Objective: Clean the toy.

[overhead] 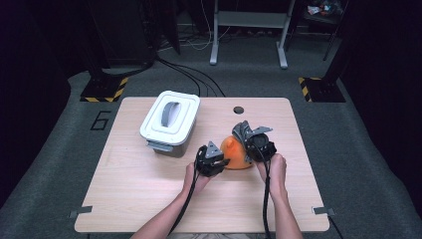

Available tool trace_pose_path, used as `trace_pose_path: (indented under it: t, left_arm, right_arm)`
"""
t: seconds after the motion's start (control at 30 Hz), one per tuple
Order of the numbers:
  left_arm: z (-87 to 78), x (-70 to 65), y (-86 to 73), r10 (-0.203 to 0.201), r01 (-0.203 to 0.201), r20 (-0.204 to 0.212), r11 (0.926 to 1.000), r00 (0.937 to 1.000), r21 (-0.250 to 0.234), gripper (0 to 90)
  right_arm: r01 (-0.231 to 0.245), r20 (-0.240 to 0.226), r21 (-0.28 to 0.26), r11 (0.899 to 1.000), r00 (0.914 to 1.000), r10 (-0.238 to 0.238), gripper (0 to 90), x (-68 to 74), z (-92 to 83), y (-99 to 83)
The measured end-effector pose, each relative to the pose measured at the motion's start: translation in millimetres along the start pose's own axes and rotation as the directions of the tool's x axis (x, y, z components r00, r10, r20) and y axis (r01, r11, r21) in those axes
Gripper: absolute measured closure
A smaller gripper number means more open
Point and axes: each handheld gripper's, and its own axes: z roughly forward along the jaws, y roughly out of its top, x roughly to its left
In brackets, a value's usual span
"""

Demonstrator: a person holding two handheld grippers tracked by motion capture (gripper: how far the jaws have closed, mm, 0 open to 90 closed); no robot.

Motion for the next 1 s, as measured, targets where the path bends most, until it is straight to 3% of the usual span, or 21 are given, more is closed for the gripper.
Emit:
trace_pose_path:
  t: [0.2,0.47,0.67,0.73,0.87,0.9,1.0]
  left_arm:
    - [1.4,-2.7,2.2,0.014,-0.014,-0.006,0.9999,0.9999,-0.004,63.5]
    - [-1.5,1.5,-3.1,-0.029,0.028,-0.017,0.9993,0.9995,-0.024,40.9]
    - [-3.0,11.5,-13.2,-0.084,0.084,0.003,0.9964,0.9965,-0.009,34.6]
    - [-1.1,13.1,-15.6,-0.103,0.103,0.013,0.9947,0.9946,-0.004,34.1]
    - [2.8,12.5,-17.0,-0.101,0.101,0.022,0.9949,0.9946,0.004,37.1]
    - [3.7,11.9,-17.2,-0.103,0.103,0.028,0.9947,0.9943,0.006,39.8]
    - [6.7,8.4,-17.0,-0.083,0.083,0.036,0.9966,0.9959,0.003,60.7]
  right_arm:
    - [-0.011,0.000,0.010,1.000,0.9999,0.011,74.8,-3.6,5.3,-5.5]
    - [-0.040,-0.014,-0.016,0.999,0.9991,0.039,74.8,-9.9,7.7,-12.3]
    - [-0.034,-0.010,-0.019,0.999,0.9994,0.034,74.8,-11.8,7.9,-12.8]
    - [-0.042,-0.008,-0.014,0.999,0.9991,0.042,74.9,-11.6,7.4,-13.1]
    - [-0.042,-0.005,-0.013,0.999,0.9991,0.042,74.8,-12.2,7.4,-13.4]
    - [-0.044,-0.005,-0.014,0.999,0.9990,0.044,74.8,-12.2,7.4,-13.5]
    - [-0.041,-0.008,-0.018,0.999,0.9991,0.041,74.8,-13.7,8.2,-13.9]
